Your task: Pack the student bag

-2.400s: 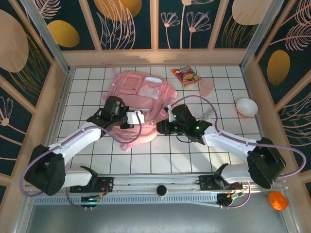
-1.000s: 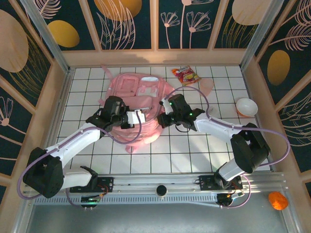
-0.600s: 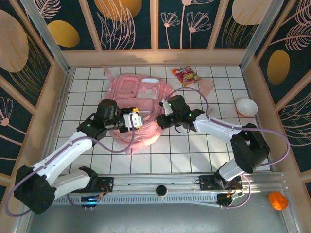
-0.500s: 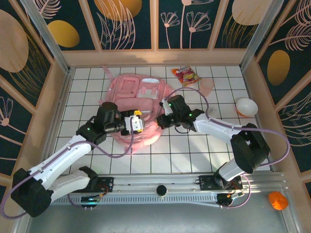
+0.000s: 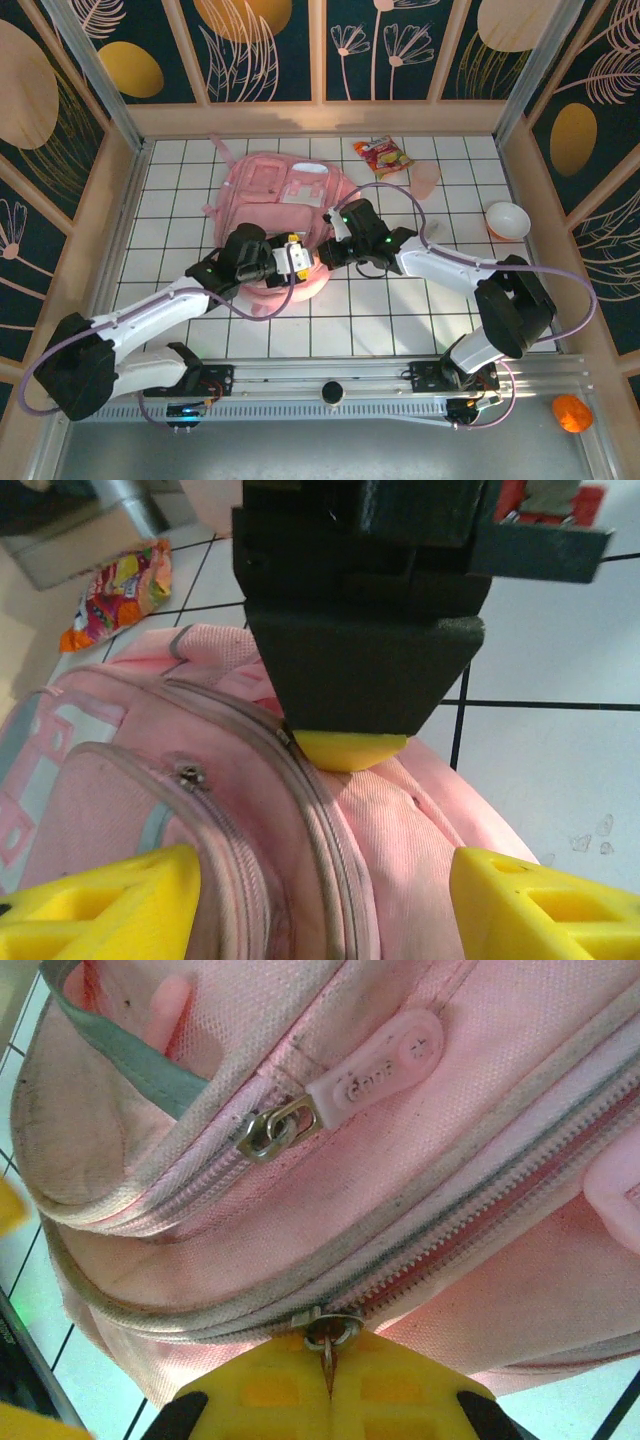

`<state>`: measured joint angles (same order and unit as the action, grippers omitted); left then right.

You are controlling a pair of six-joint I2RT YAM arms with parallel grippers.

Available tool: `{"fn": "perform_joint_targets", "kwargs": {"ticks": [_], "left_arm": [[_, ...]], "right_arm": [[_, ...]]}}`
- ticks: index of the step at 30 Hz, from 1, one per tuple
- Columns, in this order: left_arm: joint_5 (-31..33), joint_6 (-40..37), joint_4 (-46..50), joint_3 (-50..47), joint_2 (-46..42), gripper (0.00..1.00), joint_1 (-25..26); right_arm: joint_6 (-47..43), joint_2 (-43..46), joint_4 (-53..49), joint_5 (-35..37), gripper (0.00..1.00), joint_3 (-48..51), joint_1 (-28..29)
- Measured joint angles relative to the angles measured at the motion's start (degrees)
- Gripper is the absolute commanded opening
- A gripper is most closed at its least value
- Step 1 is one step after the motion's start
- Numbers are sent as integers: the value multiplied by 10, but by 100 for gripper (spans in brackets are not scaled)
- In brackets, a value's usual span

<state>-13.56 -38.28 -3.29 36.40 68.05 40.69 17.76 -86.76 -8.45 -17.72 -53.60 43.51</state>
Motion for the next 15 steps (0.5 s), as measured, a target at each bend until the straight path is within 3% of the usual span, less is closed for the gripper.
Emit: {"fn": "perform_joint_targets", "kwargs": {"ticks": [3,4,6,11,15], "left_arm": [[9,-3,-9,0,24,67,4],[14,-5,-12,0,30,63,5],[28,-6,-21,0,40,39,6],[48,-14,-33,0,50,1,9],[50,-26,-28,-2,35,0,10]], "right_arm": [[5,3,0,0,0,0,1],[6,3,0,0,0,0,1],[7,4,-2,0,0,0,2],[6,11,-6,2,0,0,0],[5,14,-11,-14,0,2,-14]]}}
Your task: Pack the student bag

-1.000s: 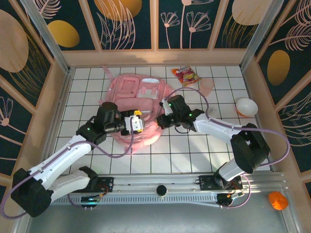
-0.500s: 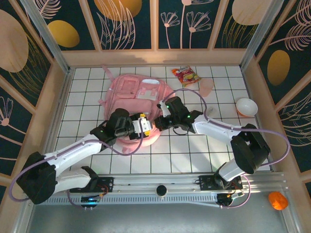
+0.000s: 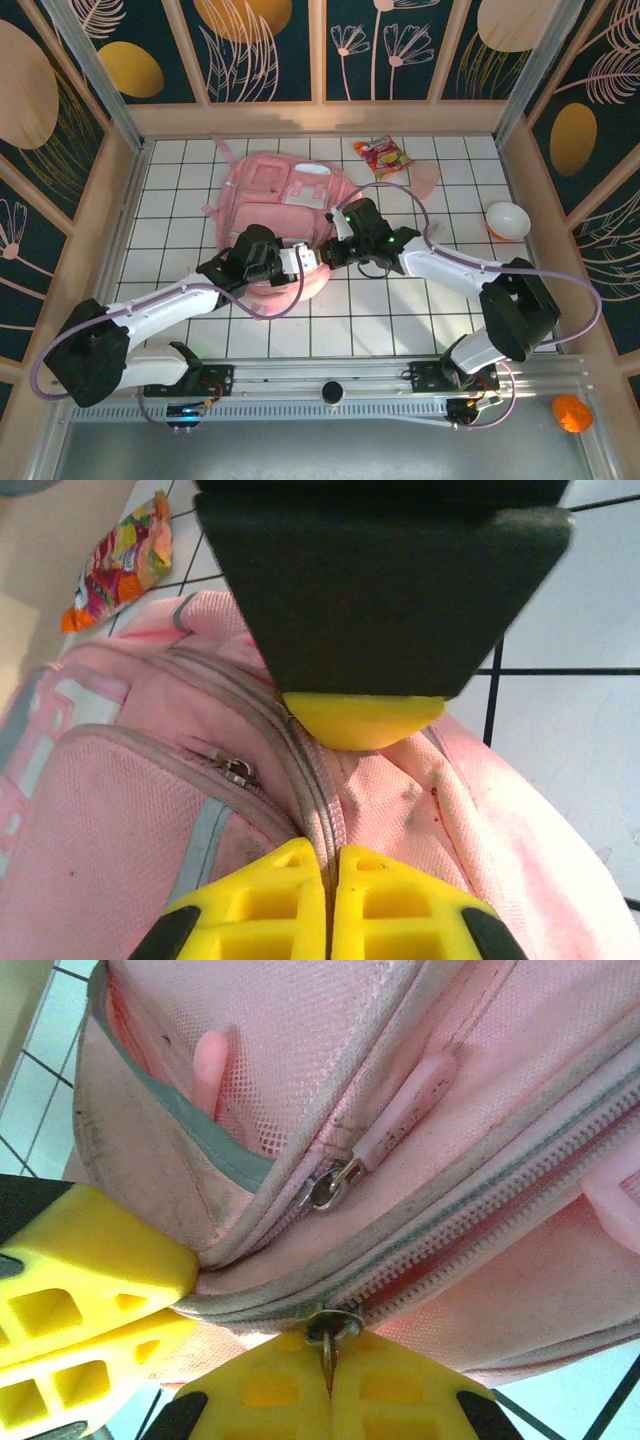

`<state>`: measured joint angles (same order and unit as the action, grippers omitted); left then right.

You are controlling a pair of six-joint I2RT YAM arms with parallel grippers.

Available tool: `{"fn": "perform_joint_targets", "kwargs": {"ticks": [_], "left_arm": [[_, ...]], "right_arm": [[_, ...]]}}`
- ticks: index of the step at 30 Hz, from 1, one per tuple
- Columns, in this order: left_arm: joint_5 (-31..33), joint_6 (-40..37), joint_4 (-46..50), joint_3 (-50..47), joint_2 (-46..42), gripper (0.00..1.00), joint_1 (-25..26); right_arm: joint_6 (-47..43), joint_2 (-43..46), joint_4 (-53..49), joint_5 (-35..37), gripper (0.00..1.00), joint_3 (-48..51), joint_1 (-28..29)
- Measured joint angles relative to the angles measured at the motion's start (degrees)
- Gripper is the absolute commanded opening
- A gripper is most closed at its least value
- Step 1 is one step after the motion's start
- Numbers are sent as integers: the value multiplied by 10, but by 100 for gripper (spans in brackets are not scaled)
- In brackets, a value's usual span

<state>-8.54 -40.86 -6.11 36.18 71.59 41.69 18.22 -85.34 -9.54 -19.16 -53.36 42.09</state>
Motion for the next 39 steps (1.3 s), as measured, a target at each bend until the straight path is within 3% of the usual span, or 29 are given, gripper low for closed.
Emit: {"fn": "perform_joint_targets", "kwargs": {"ticks": [8,18,29,34,39], "left_arm": [[-13,-26,26,-15,-60,0,1],[-15,-41,62,-23,-89,0,0],[-17,-17,61,-26,-94,0,0],[-21,12,62,-26,-93,0,0],[-22,31,69,-28,-94,0,-1]], "right_arm": [[-35,4,-1,-79,0,4,-66],[-75,-69,-14,-116,0,-41,-152],[-78,-74,-14,-126,0,-46,-155],[-62,-39,-24,-75,37,-45,-147],[7,38,-70,13,42,-50,-142]]}}
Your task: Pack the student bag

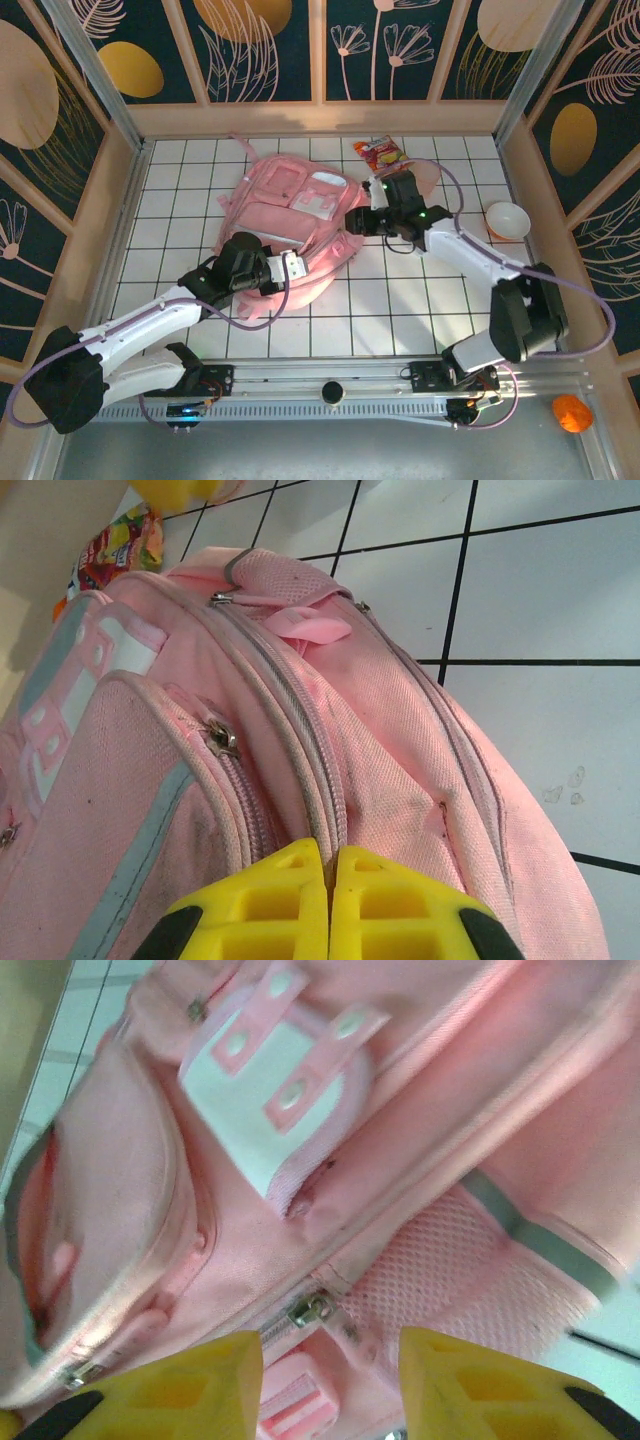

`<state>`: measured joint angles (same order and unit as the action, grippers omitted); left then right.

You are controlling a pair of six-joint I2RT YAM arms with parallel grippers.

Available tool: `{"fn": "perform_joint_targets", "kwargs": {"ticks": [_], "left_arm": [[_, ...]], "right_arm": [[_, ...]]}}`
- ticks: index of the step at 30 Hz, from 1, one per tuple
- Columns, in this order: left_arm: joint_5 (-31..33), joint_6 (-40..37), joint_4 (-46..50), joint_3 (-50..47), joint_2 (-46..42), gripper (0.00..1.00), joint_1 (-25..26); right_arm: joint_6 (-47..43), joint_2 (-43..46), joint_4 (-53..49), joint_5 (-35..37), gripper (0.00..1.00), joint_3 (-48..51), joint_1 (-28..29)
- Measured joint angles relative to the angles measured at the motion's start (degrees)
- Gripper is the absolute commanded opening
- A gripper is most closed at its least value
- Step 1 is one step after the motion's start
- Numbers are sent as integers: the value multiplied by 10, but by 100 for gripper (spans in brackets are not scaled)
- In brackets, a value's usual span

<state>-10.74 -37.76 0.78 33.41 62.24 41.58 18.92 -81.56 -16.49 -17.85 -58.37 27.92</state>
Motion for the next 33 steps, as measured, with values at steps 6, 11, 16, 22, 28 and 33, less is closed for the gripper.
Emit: {"fn": "perform_joint_targets", "kwargs": {"ticks": [6,11,16,22,28,33], "left_arm": [[1,20,1,0,0,0,0],[-6,42,1,0,6,0,0],[-13,69,0,0,11,0,0],[-34,110,-10,0,11,0,-1],[-44,146,-32,0,16,0,-2],[-44,154,-37,14,45,14,4]], "right_arm": [[217,130,-9,92,47,39,55],[358,156,92,105,46,124,124],[412,62,182,103,40,129,151],[430,2,228,110,29,126,160],[410,-39,255,94,27,108,149],[368,-68,271,64,27,92,130]]}}
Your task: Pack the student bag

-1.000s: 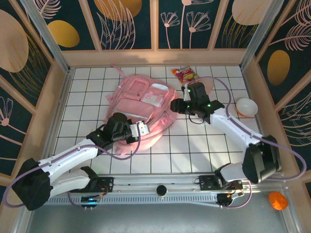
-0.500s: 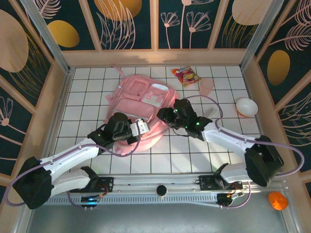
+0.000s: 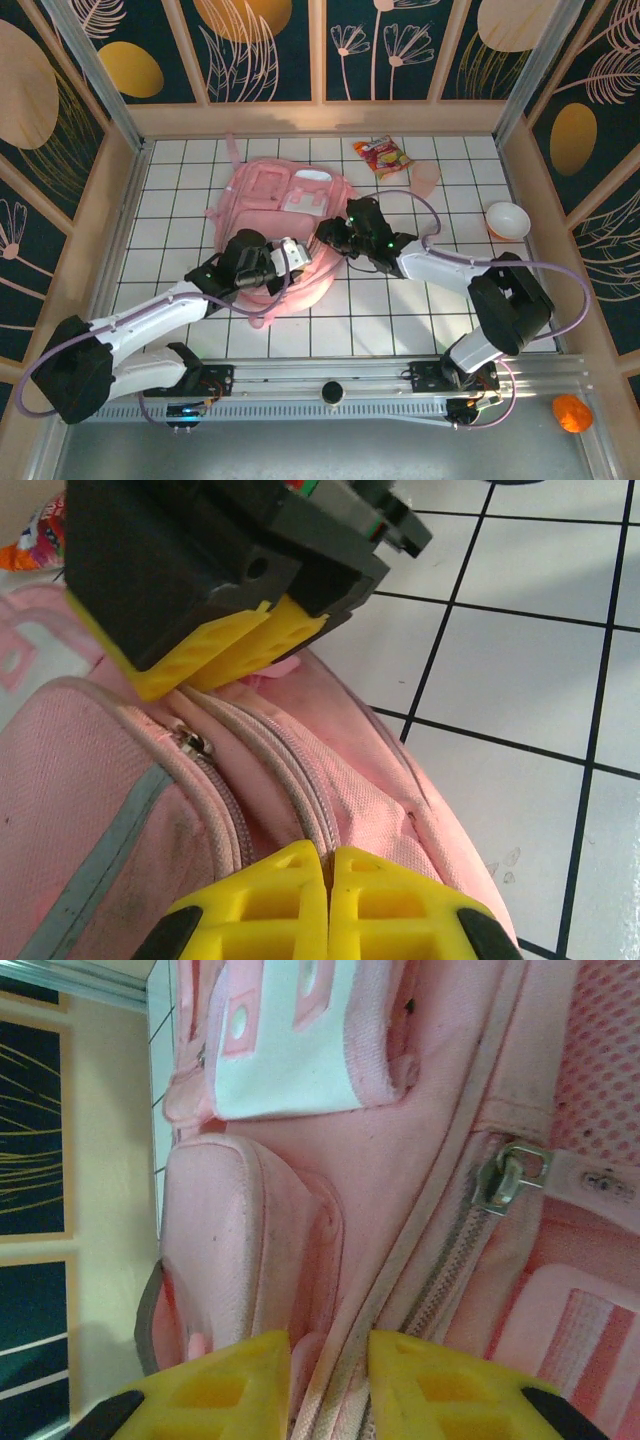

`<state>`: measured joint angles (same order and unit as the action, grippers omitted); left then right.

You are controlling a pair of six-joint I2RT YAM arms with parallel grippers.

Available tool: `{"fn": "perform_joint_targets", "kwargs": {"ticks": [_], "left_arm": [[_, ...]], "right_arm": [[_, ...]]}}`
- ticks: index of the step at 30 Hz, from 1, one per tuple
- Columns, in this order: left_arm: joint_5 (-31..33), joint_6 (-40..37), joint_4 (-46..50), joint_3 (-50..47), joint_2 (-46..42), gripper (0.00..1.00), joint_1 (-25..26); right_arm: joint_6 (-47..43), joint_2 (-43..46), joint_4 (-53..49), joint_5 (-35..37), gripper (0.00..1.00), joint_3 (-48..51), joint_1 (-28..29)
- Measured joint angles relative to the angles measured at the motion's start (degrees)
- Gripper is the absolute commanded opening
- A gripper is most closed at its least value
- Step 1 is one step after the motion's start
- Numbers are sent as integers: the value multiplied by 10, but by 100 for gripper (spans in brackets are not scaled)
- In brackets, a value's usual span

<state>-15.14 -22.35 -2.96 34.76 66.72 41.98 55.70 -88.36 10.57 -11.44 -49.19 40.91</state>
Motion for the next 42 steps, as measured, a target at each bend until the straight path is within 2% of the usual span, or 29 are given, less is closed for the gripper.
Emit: {"fn": "perform_joint_targets", "kwargs": {"ticks": [5,8,12,16,23,26,30,34,37,40,42], "left_arm": [[-7,0,-2,20,-19,65,17],[1,-11,-2,19,-73,76,9],[-3,-44,12,19,-127,82,-51],[2,-108,42,17,-125,87,-100],[3,-214,103,20,-33,87,-104],[-1,-243,112,22,-25,87,-104],[10,-262,96,24,-18,79,-104],[24,-268,65,20,-9,57,-104],[20,-263,60,20,-4,31,-104],[8,-248,56,19,-9,0,-104],[0,-235,41,8,-24,0,-105]], "right_arm": [[-78,1,-6,-7,38,-10,-24],[-137,29,-36,-6,41,-11,-30],[-216,93,-80,-4,43,-11,-31],[-287,154,-111,-3,44,-11,-36],[-374,171,-156,-2,44,-10,-39],[-394,170,-162,-3,44,-10,-39],[-408,161,-161,-9,44,-10,-39],[-421,151,-160,-17,44,-9,-39],[-435,149,-157,-21,44,-9,-40],[-449,139,-150,-30,44,-9,-46],[-454,125,-142,-50,44,-9,-55]]}}
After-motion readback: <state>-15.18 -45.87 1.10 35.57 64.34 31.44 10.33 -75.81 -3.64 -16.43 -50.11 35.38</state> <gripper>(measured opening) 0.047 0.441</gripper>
